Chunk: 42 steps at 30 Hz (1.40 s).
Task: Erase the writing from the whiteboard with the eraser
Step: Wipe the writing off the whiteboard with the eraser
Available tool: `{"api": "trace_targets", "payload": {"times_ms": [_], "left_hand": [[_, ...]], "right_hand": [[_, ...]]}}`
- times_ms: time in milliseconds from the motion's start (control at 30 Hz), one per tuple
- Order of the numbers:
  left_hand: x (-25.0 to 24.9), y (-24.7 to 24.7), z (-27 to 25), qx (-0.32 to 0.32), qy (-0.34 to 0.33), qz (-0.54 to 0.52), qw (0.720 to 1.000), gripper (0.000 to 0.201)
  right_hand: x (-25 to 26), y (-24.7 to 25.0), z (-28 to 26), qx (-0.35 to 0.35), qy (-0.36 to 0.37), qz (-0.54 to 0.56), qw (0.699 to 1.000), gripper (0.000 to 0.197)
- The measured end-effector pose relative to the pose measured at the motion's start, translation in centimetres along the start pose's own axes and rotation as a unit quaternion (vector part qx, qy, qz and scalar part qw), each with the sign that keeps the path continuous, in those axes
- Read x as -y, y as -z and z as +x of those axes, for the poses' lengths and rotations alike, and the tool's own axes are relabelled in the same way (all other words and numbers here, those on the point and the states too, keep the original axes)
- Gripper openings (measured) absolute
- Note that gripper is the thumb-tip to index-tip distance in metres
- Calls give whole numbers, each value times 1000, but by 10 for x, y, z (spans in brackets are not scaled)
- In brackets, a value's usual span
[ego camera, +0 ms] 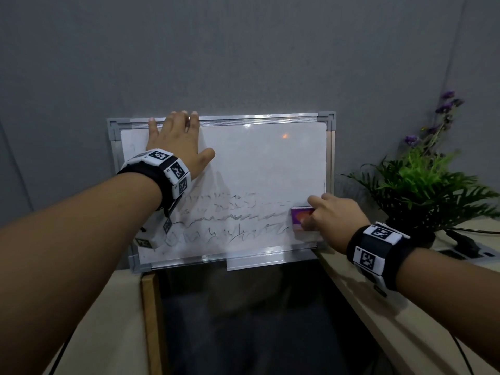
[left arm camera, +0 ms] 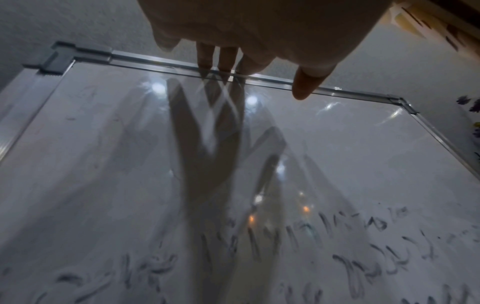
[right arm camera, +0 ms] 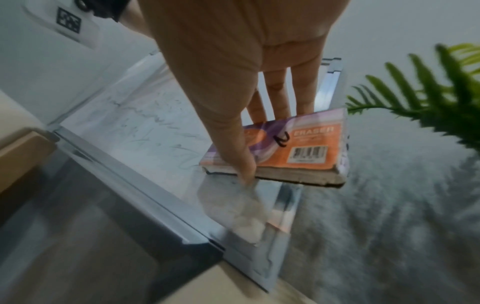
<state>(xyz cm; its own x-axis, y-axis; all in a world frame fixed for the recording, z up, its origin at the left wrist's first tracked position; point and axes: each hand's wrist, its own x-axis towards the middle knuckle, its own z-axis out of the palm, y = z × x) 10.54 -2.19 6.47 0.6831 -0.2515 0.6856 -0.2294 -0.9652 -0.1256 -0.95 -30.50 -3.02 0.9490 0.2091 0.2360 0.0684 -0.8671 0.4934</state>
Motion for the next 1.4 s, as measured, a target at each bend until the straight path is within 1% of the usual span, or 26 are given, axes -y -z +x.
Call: {"api": "trace_targets", "payload": {"times_ms": [67,200,300,367,433,567,700,767,867,933,1000,1067,1167,1233,1333,1400], "left_hand": [[0,0,0,1,1,1,1000,78],[1,1,0,3,1,-1,1000,78],[2,0,0,3,0,-2,1000,78],[2,0,0,3,0,-1,1000,78],[1,0,0,2,0,-1,1000,78],[1,1,0,3,1,0,1000,78],[1,2,-1,3,1,-2,1000,78],[1,2,-1,3,1,-3,1000,78],[1,1,0,3,1,0,1000,78],[1,1,0,1,0,-2,1000,78],[1,1,0,1,1,-5,1000,78],[1,1,0,2,3,-4,1000,79],[2,1,0,4,1,-1,1000,79],[2,1,0,2,-1,2,1000,79],[1,0,0,0,-1,5,1000,78],[1,0,0,-2,-2,2,1000,78]], "right_hand": [[8,-1,3,-3,21,0,1000,30],[13,-9,4,12,52,-12,999,29],[4,-8,2,16,23,-11,1000,29],[-2,-3,3,-4,-8,-3,1000,30],[-2,3,7,-31,-22,7,999,31],[9,2,11,-41,-9,18,999,26],[13,-11,5,-22,10,13,1000,30],[7,-11,3,-28,-9,18,999,31],[-3,-5,8,-68,-49,33,996,29],[-2,0,13,-84,-54,42,994,26],[5,1,17,-79,-34,40,996,26],[14,-2,17,-62,1,22,998,28],[23,-12,11,-18,47,1,999,30],[18,-13,8,-10,32,5,999,33],[9,-2,7,-30,-25,10,999,31],[9,5,10,-38,-35,9,999,28]]}}
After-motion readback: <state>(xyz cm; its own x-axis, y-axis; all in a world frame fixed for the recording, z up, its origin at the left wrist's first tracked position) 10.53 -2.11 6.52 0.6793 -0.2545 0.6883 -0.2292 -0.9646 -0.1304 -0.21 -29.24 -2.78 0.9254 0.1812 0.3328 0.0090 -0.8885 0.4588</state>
